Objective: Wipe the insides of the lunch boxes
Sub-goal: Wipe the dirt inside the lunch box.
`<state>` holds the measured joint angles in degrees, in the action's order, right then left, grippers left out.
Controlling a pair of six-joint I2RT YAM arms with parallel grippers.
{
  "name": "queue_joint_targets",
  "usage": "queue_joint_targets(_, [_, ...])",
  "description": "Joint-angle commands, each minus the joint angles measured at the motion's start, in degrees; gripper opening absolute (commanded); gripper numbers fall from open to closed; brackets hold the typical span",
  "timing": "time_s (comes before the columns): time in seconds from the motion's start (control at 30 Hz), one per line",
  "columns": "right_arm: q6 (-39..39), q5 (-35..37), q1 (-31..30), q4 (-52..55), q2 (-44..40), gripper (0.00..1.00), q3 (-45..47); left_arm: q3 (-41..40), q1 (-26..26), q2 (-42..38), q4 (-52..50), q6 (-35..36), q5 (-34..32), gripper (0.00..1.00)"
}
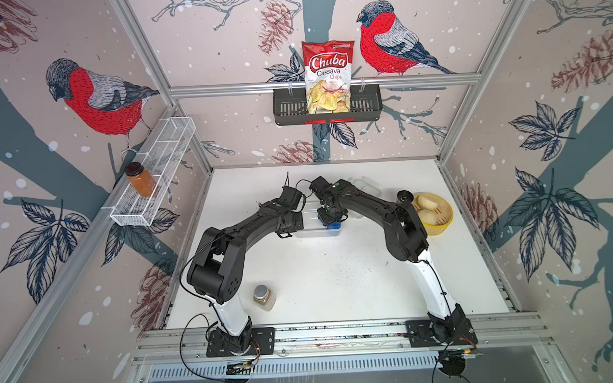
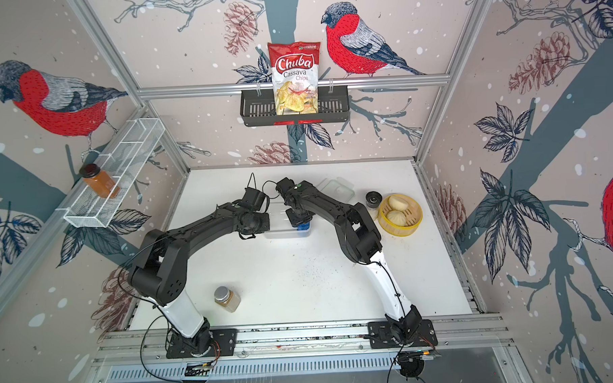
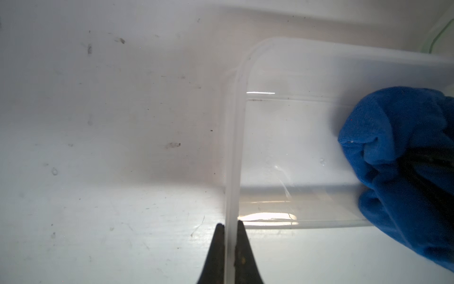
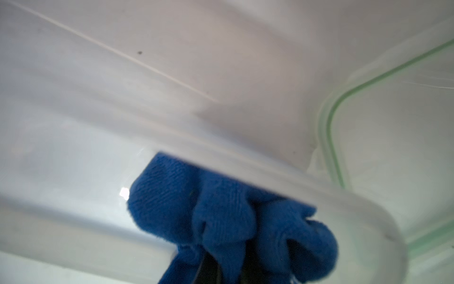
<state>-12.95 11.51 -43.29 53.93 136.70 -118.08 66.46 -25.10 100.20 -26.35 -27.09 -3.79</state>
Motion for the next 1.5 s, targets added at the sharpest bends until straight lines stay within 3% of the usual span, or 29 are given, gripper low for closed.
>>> queue_joint_targets(0.0, [-2.6,9.9,1.1,0.0,0.0,0.0,-2.0,-0.1,0.2,-0.5,-2.9,0.3,-2.5,0.0])
queue_joint_targets(0.1, [-4.7,3.0,2.3,-6.6,-2.3,0.0,-1.3,-0.3,0.2,-0.7,-2.8,0.4,-2.2,0.0])
queue_joint_targets(0.2, [-5.9,-11.1,3.2,-15.0,-4.9,0.0,0.6,-0.2,0.2,-0.6,-2.7,0.6,-1.7,0.0])
queue_joint_targets(0.3, [-6.7,-20.7,2.5,-21.7,-6.2,0.0,1.5,0.3,0.2,-0.1,-2.9,0.8,-1.1,0.0])
queue_joint_targets(0.57, [-5.9,-23.6,-0.9,-15.2,3.9,0.0,-11.6,1.1,0.1,0.9,-3.1,0.6,0.5,0.0])
queue_joint_targets(0.73, [-6.9,-26.7,-3.3,-19.7,5.1,0.0,-9.9,1.0,0.1,0.6,-3.6,0.6,0.4,0.0])
queue_joint_targets(0.9, [-11.8,-29.9,-1.8,-24.4,6.3,0.0,-9.5,-0.3,0.1,-1.0,-4.0,0.5,0.7,0.0])
queue_joint_targets(1.1, [-14.0,-24.7,0.7,-23.1,4.4,0.0,-7.8,-2.2,0.1,-2.2,-4.7,0.3,-0.5,0.0])
queue_joint_targets(1.47, [-12.7,-7.3,2.5,-21.0,-8.4,0.0,9.2,-0.4,0.1,-0.2,-5.1,0.6,-1.1,0.0])
